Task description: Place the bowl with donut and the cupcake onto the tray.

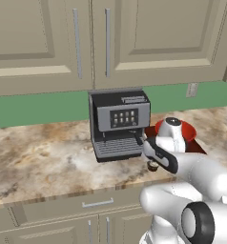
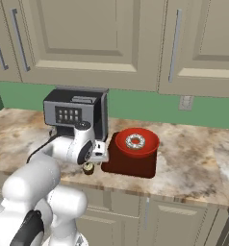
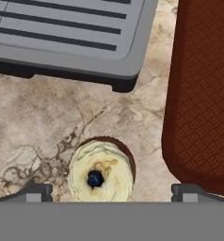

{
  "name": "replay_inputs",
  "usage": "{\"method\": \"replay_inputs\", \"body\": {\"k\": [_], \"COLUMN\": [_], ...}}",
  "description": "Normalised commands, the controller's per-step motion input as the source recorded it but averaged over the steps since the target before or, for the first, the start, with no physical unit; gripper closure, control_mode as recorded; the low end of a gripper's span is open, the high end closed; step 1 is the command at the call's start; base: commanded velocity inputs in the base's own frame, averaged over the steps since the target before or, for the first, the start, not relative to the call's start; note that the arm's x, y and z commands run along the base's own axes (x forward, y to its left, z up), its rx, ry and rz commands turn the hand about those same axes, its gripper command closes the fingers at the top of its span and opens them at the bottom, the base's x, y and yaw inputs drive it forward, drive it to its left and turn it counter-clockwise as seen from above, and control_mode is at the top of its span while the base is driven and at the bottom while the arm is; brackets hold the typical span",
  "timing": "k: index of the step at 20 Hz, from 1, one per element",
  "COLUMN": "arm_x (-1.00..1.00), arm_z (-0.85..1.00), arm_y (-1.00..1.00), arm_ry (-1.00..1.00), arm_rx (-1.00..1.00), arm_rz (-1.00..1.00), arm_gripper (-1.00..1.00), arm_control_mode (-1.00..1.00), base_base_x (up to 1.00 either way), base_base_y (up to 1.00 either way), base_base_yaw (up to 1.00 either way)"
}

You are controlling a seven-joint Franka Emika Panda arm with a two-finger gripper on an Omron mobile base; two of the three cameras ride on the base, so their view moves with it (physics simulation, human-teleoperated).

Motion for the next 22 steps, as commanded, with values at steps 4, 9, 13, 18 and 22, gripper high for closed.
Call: {"method": "replay_inputs", "body": {"k": [4, 9, 13, 18, 22], "arm_x": [-0.27, -0.16, -0.1, -0.19, -0.54], "arm_z": [-0.32, -0.41, -0.73, -0.93, -0.84], "arm_y": [0.4, 0.33, 0.01, 0.0, 0.06], "arm_ry": [-0.05, -0.06, -0.14, -0.13, -0.06], "arm_rx": [0.05, 0.01, -0.06, -0.03, 0.0], "arm_rz": [-0.03, -0.03, -0.01, -0.01, -0.01], "arm_gripper": [-1.0, -1.0, -1.0, -1.0, -1.0], "arm_control_mode": [-1.0, -1.0, -1.0, -1.0, -1.0], "base_base_x": [0.0, 0.0, 0.0, 0.0, 0.0], "base_base_y": [0.0, 0.0, 0.0, 0.0, 0.0], "base_base_yaw": [0.0, 0.0, 0.0, 0.0, 0.0]}}
